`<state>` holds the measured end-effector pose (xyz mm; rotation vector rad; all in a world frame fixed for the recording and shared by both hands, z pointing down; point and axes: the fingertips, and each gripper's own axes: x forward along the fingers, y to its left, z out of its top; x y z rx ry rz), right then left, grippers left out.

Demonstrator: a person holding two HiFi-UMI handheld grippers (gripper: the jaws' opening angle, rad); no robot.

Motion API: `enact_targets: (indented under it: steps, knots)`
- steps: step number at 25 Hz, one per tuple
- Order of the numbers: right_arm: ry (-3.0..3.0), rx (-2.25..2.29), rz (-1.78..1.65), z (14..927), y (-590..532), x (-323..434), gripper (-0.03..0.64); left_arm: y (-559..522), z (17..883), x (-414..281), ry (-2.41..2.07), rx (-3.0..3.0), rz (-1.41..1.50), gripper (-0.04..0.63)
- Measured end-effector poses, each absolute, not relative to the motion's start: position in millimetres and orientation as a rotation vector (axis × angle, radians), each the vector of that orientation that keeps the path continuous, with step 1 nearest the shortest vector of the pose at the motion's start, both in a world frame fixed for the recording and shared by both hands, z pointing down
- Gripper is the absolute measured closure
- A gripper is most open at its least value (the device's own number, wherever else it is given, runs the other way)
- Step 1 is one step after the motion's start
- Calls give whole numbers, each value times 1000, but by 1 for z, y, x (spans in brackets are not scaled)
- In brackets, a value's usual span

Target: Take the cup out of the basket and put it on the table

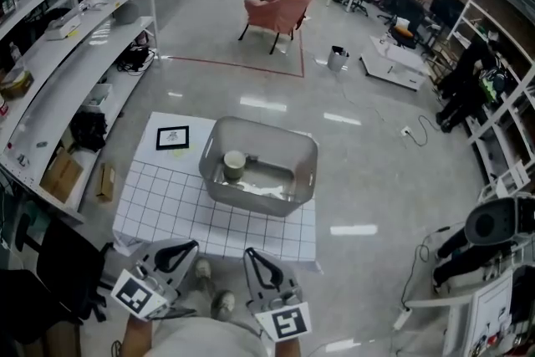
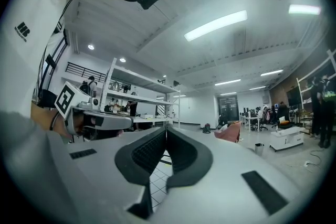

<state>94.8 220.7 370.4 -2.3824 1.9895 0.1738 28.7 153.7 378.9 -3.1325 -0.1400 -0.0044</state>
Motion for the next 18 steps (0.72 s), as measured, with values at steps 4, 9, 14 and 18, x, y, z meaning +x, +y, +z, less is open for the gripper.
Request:
enact_targets:
  steps: [4, 9, 14, 18]
  knots:
    - [1974, -2410, 175, 371, 206, 112, 606, 137, 381, 48, -164, -3140, 8, 584]
    - [1952, -2457, 162, 372, 179, 135, 606, 108, 380, 74, -211, -3134, 32, 584]
    - [1921, -2497, 146, 372, 146, 155, 606, 72, 379, 95, -257, -3132, 35, 584]
    - [1907, -2536, 150, 372, 117, 166, 606, 39, 378, 108, -282, -3126, 55, 584]
